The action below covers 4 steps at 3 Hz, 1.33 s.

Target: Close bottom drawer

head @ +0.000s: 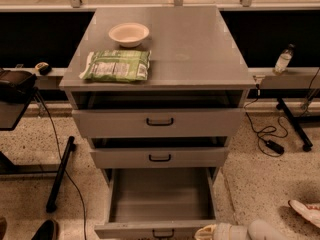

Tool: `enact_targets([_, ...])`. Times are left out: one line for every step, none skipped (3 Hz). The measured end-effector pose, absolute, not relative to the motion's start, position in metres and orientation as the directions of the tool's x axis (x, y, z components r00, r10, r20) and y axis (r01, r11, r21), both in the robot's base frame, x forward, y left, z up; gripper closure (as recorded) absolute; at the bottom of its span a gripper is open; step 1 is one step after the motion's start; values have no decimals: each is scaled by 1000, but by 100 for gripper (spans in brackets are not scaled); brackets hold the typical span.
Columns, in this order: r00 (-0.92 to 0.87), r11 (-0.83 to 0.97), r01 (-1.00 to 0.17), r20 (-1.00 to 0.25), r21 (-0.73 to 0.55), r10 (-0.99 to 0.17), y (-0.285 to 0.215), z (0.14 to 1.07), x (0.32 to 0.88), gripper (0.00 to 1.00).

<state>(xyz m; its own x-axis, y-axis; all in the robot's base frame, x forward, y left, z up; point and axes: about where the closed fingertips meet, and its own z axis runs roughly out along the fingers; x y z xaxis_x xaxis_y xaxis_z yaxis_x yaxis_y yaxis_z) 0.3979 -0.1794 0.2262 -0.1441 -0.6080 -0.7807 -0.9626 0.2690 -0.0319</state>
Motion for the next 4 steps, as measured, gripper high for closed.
enact_targets([-131, 276, -960, -798, -45, -589, -161, 213, 409, 100])
enact_targets([-123, 314, -947, -823, -70, -555, -149, 173, 417, 100])
enact_targets([-125, 348, -934, -840, -80, -528, -139, 148, 421, 100])
enact_targets([-148, 419, -905, -874, -70, -464, -130, 136, 428, 100])
